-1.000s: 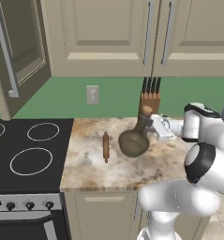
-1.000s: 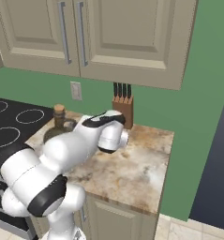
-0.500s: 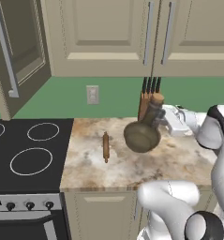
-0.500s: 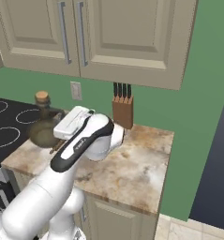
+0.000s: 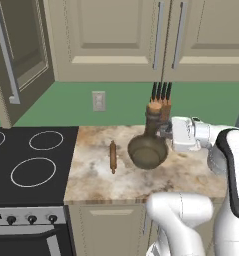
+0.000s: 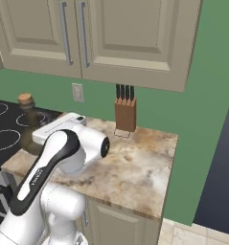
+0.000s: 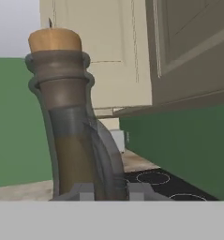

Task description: There are various items on the counter. Only move the condiments/shakers into the cabinet.

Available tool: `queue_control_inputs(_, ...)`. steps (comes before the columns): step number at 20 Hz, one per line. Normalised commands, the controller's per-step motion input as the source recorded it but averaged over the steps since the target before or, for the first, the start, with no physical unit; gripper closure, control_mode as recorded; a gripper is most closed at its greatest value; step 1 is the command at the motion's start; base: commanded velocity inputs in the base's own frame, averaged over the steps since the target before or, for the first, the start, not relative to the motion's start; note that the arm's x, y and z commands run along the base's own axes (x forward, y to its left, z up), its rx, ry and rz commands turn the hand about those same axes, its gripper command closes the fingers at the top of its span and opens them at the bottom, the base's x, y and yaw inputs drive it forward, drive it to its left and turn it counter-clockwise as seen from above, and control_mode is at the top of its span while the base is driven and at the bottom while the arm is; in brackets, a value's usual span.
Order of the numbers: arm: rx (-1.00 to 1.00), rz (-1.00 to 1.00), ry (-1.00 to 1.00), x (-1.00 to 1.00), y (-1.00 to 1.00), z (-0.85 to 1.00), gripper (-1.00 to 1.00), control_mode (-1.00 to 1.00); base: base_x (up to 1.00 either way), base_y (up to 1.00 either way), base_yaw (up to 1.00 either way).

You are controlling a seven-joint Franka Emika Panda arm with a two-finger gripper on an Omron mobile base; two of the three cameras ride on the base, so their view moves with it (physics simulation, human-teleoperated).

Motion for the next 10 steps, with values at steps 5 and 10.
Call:
queue_control_inputs(5,-0.03,-0.05,0.03,-0.2,-0.08,-0.07,1.0,-1.0,0.0,0.0,0.0)
queue_control_inputs(10,0.0,0.0,0.0,0.0,0.0,0.0,1.0,1.0,-1.0,-0.05,-0.09)
